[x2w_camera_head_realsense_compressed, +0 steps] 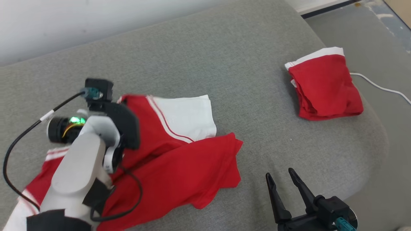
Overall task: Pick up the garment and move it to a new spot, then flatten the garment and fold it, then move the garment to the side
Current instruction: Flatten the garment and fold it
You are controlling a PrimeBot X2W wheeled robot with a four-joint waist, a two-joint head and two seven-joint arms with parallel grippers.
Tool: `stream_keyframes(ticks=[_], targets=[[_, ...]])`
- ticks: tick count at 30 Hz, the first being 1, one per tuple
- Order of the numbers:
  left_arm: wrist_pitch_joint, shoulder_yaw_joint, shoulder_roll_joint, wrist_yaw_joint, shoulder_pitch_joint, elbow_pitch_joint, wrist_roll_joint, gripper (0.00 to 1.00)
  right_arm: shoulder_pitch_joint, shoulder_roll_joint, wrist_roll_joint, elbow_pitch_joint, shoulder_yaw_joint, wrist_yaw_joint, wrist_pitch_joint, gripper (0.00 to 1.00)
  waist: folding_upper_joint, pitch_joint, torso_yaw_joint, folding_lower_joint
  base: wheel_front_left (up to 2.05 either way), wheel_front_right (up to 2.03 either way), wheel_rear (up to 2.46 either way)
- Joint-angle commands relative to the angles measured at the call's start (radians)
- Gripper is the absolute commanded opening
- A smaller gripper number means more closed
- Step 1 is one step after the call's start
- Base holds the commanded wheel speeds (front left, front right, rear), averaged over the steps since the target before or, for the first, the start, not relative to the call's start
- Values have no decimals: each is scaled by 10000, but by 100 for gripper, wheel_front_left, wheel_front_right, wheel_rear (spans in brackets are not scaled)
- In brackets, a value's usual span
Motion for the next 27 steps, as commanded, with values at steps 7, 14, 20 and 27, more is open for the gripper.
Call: stream_keyframes(ticks=[7, 14, 20, 27], targets=[[-1384, 487, -339, 343, 402, -1195, -450, 0, 126, 1, -156, -93, -261, -26, -21, 100, -1, -407, 1259, -1, 0, 0, 0], [-1369, 1211, 145, 687, 3109, -3785, -1225, 0, 389, -39, -218, -129, -415, -26, 1, 100, -1, -801, 2484, -1, 0, 0, 0], [-1288, 1678, 198, 1368, 5739, -5290, -1645, 0, 441, -96, -201, -142, -324, -26, 52, 100, -1, -1102, 3109, -1, 0, 0, 0], [-1706, 2038, 59, 1895, 7301, -6002, -1835, 0, 499, -168, -158, -169, -327, -26, 116, 100, -1, -1336, 3424, -1, 0, 0, 0]])
